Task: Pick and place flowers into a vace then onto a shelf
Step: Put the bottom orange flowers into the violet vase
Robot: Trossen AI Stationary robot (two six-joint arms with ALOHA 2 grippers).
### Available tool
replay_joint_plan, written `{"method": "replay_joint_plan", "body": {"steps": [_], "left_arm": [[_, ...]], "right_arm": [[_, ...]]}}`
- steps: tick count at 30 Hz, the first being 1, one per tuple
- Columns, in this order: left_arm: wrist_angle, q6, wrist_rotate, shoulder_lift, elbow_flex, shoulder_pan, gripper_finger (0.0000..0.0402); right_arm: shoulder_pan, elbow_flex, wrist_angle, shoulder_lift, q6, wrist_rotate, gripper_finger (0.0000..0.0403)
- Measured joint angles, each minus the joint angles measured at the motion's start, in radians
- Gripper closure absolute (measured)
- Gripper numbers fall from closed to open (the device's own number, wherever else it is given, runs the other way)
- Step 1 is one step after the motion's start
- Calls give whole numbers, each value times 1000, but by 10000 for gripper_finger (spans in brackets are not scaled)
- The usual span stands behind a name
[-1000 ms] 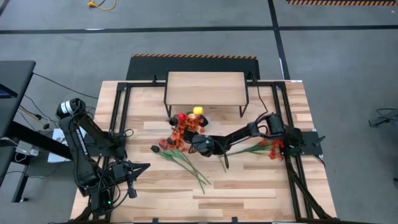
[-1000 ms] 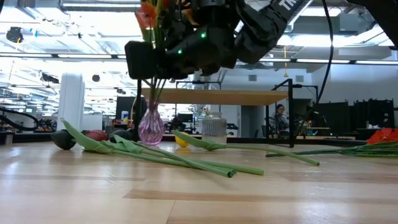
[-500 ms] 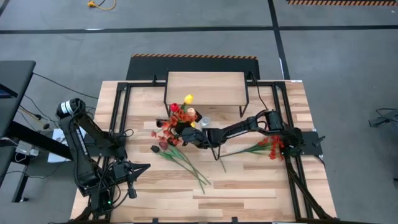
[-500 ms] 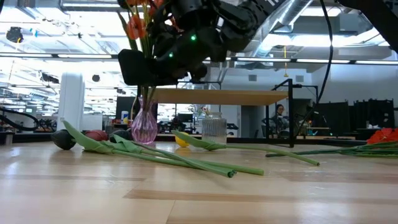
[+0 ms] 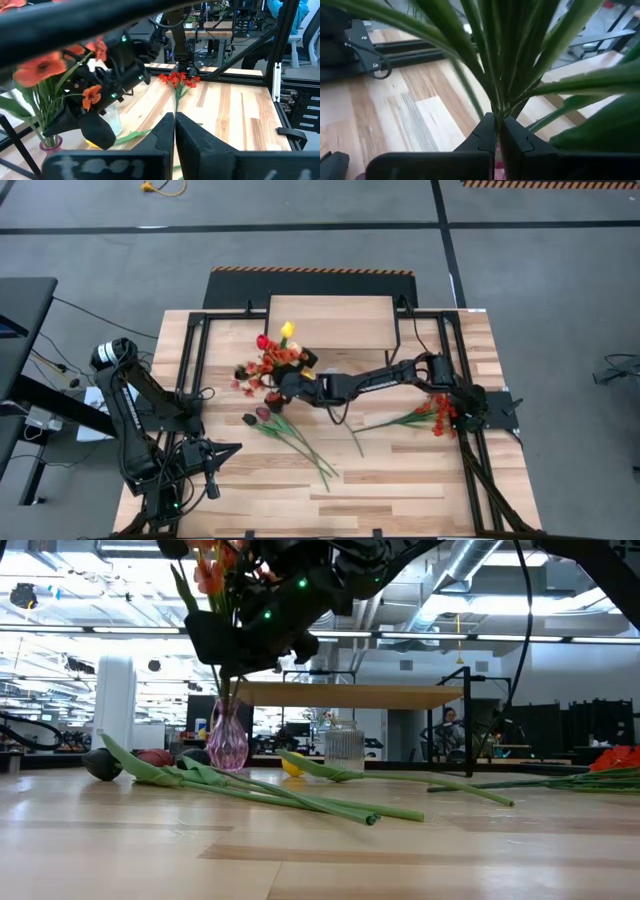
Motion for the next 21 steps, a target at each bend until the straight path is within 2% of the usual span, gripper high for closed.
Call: {"method": "replay_joint_plan", "body": {"steps": [15, 21], "left_arm": [[0, 0, 1, 0, 0, 0, 401], [0, 0, 2, 0, 0, 0, 401]], "right_arm": [[-35, 62, -207, 0, 62, -177, 403], [-23, 89, -303, 0, 65, -183, 403]]}}
